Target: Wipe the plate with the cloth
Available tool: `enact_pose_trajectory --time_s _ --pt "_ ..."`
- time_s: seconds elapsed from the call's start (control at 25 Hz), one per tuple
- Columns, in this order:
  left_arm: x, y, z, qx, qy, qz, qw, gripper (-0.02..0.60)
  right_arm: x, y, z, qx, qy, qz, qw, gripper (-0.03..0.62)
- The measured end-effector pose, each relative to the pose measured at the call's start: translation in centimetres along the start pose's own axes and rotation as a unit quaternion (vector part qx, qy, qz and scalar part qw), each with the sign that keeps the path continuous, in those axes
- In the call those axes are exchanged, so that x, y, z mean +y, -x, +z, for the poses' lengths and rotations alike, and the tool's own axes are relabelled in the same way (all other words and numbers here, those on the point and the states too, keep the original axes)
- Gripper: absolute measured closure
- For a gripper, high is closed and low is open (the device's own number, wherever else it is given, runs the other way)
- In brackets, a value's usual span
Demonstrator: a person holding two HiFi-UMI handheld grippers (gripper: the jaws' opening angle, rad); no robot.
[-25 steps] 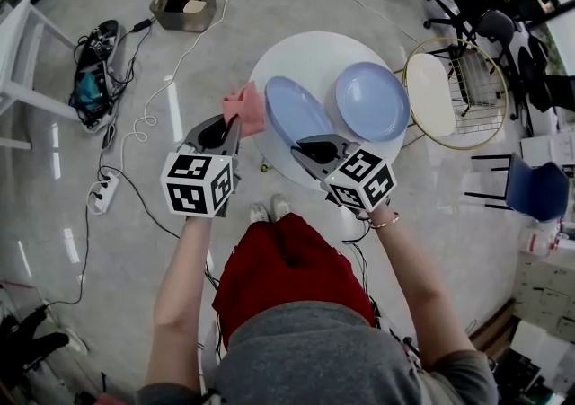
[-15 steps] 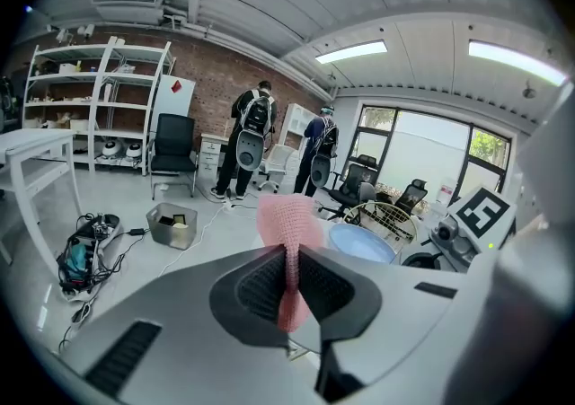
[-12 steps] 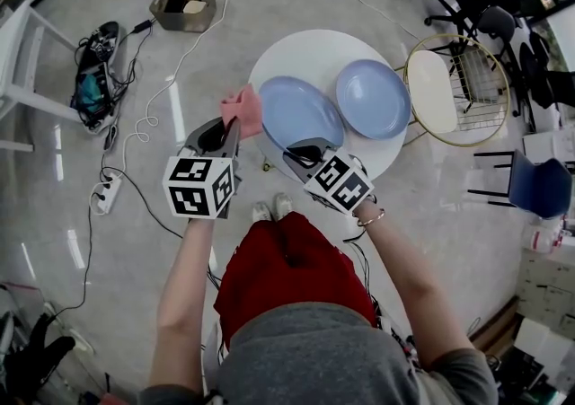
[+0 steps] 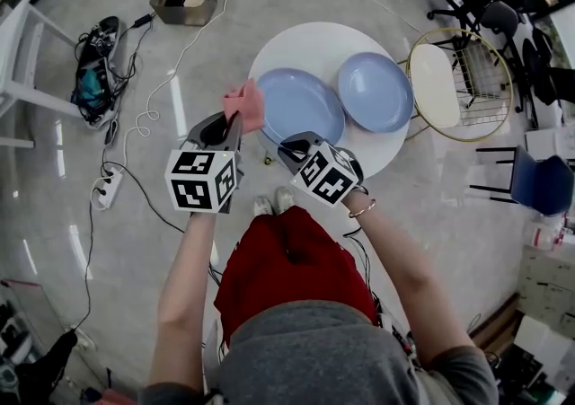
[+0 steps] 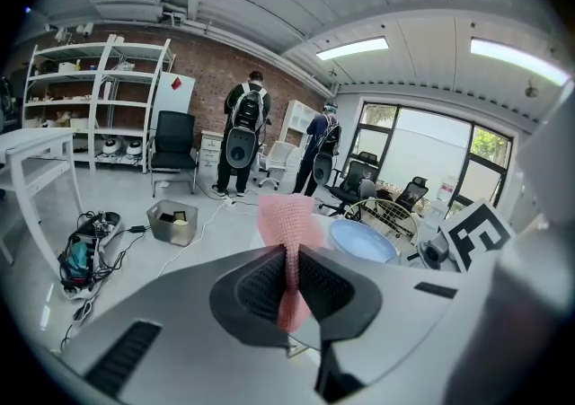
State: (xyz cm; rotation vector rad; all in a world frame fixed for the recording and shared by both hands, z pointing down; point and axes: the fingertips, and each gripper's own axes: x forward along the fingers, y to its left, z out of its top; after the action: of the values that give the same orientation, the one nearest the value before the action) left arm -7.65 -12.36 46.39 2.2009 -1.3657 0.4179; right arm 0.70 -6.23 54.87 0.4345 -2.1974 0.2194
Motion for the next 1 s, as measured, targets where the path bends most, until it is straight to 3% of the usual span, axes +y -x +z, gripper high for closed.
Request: enact_pose_trajectory --time_s 1.0 --pt "-0.4 -1.3 -2.3 0.035 -0.010 0.004 0.9993 0.548 0.4 -4.4 -2.5 0.078 0.055 -0.016 0.995 0.557"
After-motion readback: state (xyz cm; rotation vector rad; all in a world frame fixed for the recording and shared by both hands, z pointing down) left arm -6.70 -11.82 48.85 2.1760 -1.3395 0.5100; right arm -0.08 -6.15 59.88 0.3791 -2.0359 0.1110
